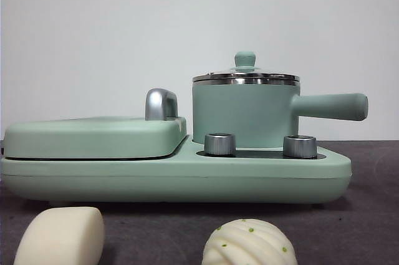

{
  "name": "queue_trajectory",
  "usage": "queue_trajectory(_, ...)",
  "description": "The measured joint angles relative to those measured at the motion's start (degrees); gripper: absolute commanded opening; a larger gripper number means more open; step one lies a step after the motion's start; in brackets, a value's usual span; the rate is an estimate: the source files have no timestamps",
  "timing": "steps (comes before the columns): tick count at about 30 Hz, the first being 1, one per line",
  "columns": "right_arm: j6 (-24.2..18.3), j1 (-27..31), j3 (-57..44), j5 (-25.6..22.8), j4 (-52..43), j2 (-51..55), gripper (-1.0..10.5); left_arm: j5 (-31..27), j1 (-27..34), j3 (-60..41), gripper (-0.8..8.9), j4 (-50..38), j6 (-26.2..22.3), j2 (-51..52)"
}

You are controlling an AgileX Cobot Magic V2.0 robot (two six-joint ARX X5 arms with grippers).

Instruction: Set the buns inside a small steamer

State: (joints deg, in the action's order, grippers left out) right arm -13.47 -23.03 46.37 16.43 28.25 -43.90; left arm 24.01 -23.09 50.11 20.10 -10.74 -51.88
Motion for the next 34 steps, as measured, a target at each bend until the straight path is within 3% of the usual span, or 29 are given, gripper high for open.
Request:
queue_trajectory(6,3.9,0.0,0.0,0.0,0.0,0.0,3.3,0.0,-4.3,0.0,3.08,-13.8,4.5,-10.7)
queue_trajectory(14,4.9,0.0,0.0,-0.2,0.0,0.0,3.3,-3.8,-8.7,0.6,3.07,-36.0,8.3,-26.1)
queue_trajectory(26,5.1,0.0,0.0,-0.2,-1.0,0.0,3.3,-4.6,-12.8,17.3,3.08,-36.9,8.5,-45.3)
queue_trajectory(34,5.4,0.0,0.0,-0.2,-1.9,0.0,3.3,-4.6,-14.3,21.1,3.08,-36.6,6.8,-49.7)
